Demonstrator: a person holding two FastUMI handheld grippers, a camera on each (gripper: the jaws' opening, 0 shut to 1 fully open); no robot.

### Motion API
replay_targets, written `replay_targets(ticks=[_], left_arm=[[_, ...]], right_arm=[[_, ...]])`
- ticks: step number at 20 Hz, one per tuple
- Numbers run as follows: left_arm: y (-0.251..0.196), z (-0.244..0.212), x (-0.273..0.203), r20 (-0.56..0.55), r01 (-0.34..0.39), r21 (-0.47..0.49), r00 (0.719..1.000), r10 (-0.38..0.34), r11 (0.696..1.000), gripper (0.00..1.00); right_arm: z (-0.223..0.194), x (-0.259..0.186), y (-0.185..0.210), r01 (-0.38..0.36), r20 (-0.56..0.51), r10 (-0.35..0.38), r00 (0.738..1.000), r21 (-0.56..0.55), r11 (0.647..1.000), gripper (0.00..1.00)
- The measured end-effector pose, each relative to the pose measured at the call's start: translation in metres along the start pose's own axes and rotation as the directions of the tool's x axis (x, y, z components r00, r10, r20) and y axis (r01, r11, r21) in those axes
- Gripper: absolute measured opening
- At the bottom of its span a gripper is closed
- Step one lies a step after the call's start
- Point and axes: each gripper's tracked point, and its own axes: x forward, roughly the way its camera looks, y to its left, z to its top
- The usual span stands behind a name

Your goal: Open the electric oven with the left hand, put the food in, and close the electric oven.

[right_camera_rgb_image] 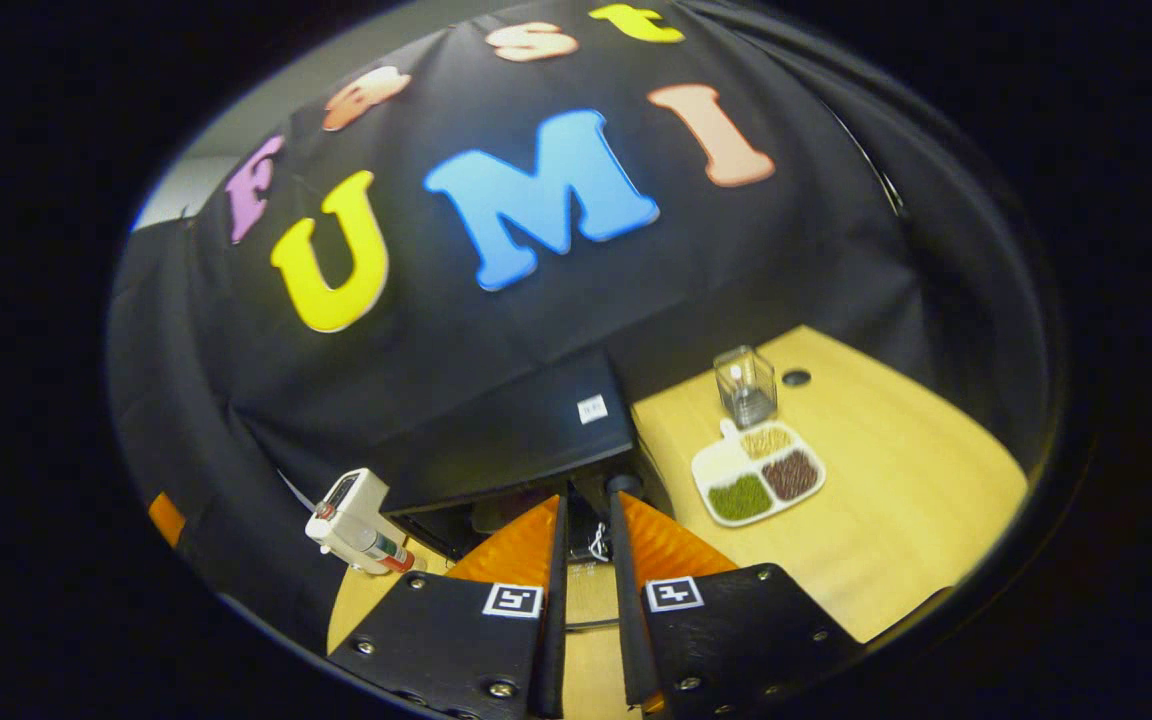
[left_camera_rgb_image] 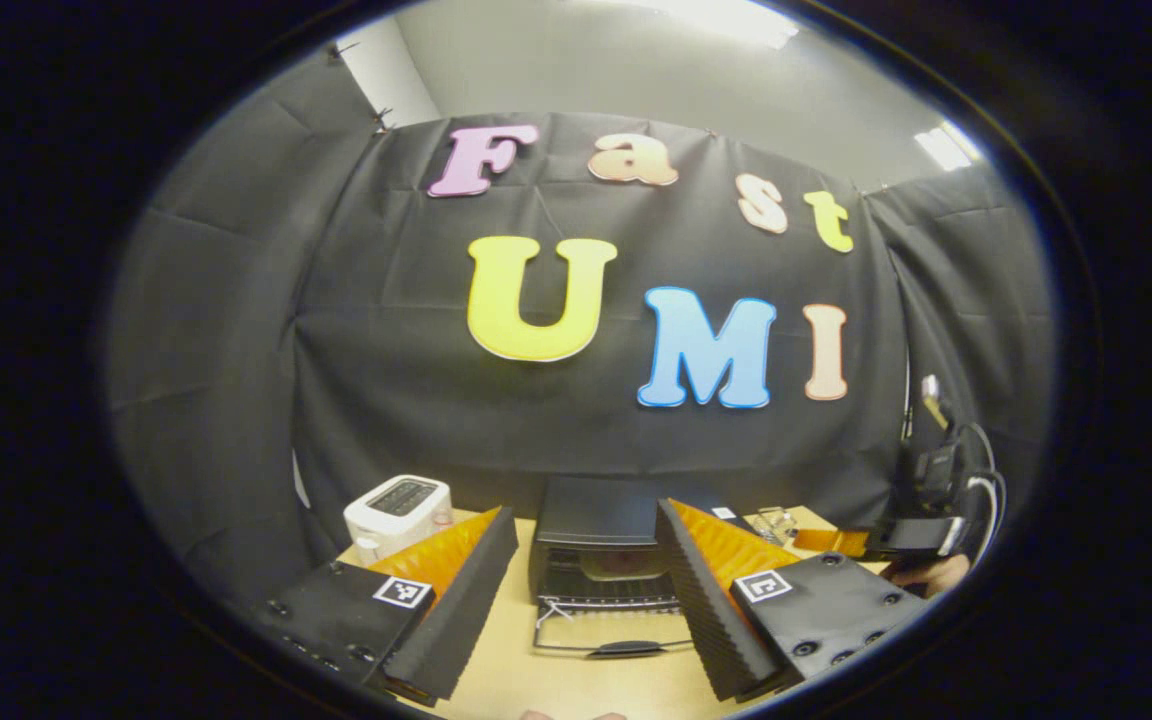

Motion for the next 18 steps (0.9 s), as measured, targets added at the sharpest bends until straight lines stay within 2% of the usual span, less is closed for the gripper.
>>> replay_targets(ticks=[2, 5, 6, 8, 9, 10, 11, 13, 14, 17, 18], left_arm=[[-0.02, 0.004, 0.002, 0.01, 0.027, 0.009, 1.0, -0.028, 1.0, 0.99], [-0.045, 0.011, 0.007, 0.024, 0.059, 0.022, 0.998, -0.06, 0.998, 0.99], [-0.052, 0.013, 0.009, 0.025, 0.066, 0.024, 0.997, -0.067, 0.998, 0.9], [-0.062, 0.013, 0.012, 0.028, 0.074, 0.028, 0.997, -0.075, 0.997, 0.99], [-0.066, 0.01, 0.015, 0.026, 0.076, 0.032, 0.997, -0.077, 0.997, 0.99], [-0.07, 0.006, 0.017, 0.014, 0.079, 0.035, 0.997, -0.08, 0.996, 0.9], [-0.075, -0.001, 0.021, 0.001, 0.081, 0.034, 0.997, -0.081, 0.996, 0.99], [-0.082, -0.016, 0.028, -0.038, 0.088, 0.012, 0.995, -0.088, 0.996, 0.99], [-0.083, -0.025, 0.033, -0.064, 0.085, 0.0, 0.994, -0.085, 0.996, 0.99], [-0.087, -0.071, 0.047, -0.195, 0.087, -0.012, 0.977, -0.088, 0.996, 0.99], [-0.086, -0.088, 0.051, -0.245, 0.087, -0.011, 0.966, -0.087, 0.996, 0.99]], right_arm=[[0.037, -0.028, 0.006, -0.038, 0.096, 0.047, 0.994, -0.091, 0.995, 0.23], [0.087, -0.075, -0.001, -0.025, 0.222, 0.065, 0.973, -0.177, 0.984, 0.23], [0.104, -0.089, -0.002, -0.024, 0.263, 0.076, 0.962, -0.196, 0.98, 0.23], [0.128, -0.102, -0.003, -0.003, 0.337, 0.079, 0.938, -0.219, 0.976, 0.23], [0.136, -0.108, -0.009, 0.008, 0.357, 0.075, 0.931, -0.226, 0.974, 0.36], [0.139, -0.112, -0.013, 0.009, 0.36, 0.073, 0.93, -0.222, 0.975, 0.29], [0.137, -0.114, -0.016, 0.009, 0.353, 0.069, 0.933, -0.216, 0.976, 0.31], [0.131, -0.114, -0.023, 0.01, 0.331, 0.06, 0.942, -0.204, 0.979, 0.33], [0.129, -0.113, -0.027, 0.017, 0.33, 0.052, 0.943, -0.202, 0.979, 0.54], [0.128, -0.114, -0.036, 0.017, 0.316, 0.051, 0.947, -0.21, 0.978, 0.7], [0.128, -0.111, -0.039, 0.025, 0.315, 0.046, 0.948, -0.216, 0.976, 0.79]])
